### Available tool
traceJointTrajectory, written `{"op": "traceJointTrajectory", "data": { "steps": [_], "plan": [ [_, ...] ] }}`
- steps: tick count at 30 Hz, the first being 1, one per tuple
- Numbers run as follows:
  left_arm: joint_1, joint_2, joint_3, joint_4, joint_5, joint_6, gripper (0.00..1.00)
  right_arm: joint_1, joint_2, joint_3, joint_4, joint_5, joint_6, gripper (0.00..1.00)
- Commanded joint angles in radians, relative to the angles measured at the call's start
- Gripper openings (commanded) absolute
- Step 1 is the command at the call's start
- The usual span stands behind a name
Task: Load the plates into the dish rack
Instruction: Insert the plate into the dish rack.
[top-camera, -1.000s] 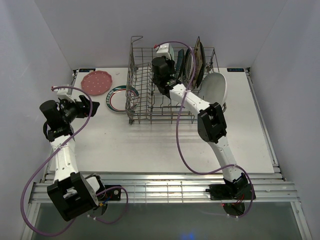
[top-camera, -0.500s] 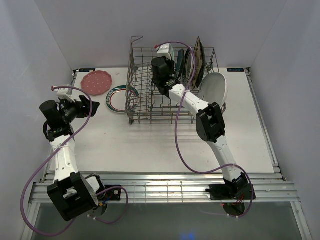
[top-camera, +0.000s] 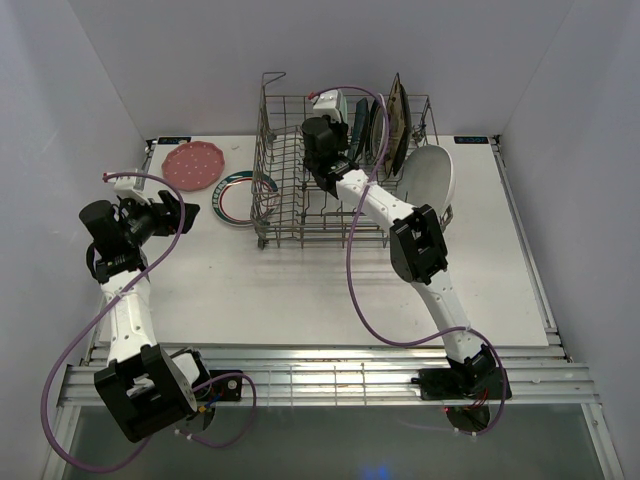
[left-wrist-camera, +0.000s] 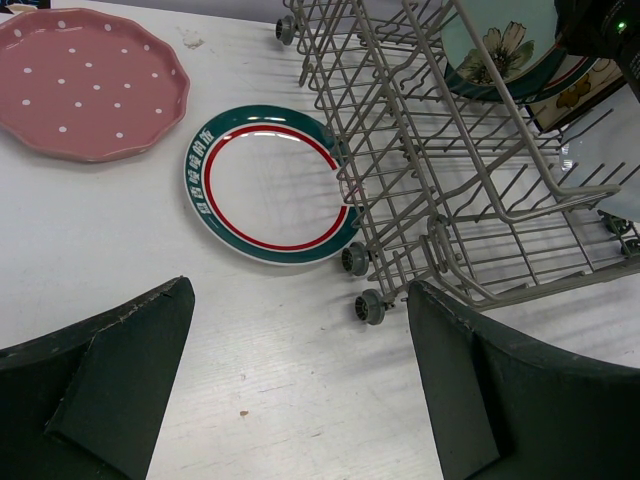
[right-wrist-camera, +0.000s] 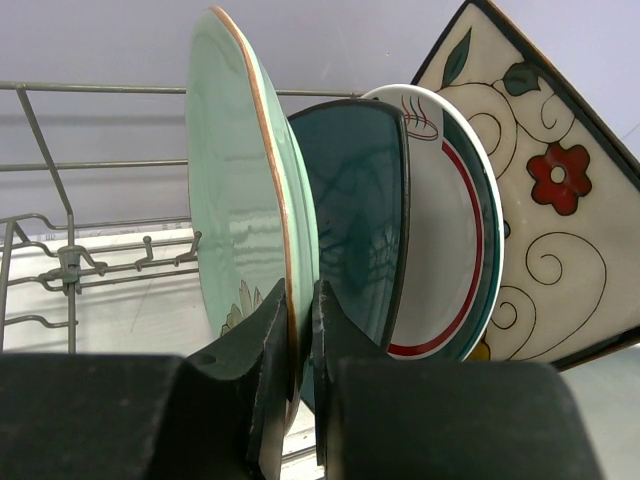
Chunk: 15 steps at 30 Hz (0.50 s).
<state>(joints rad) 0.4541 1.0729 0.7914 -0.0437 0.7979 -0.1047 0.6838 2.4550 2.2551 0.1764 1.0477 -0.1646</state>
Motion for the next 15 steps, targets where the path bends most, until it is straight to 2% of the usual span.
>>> {"op": "traceJointTrajectory", "data": {
  "steps": [1,7,15],
  "plan": [
    [-0.003,-0.004,-0.003,0.008,0.023,-0.001,0.98,0.016,0.002,0.012,0.077,0.041,0.008,0.13],
    [-0.005,-0.002,-0.003,0.008,0.026,0.000,0.98,0.043,0.025,0.017,0.158,0.083,-0.076,0.14],
    [-0.003,-0.004,-0.003,0.008,0.027,0.002,0.98,0.043,0.030,0.001,0.140,0.086,-0.047,0.13]
  ]
}}
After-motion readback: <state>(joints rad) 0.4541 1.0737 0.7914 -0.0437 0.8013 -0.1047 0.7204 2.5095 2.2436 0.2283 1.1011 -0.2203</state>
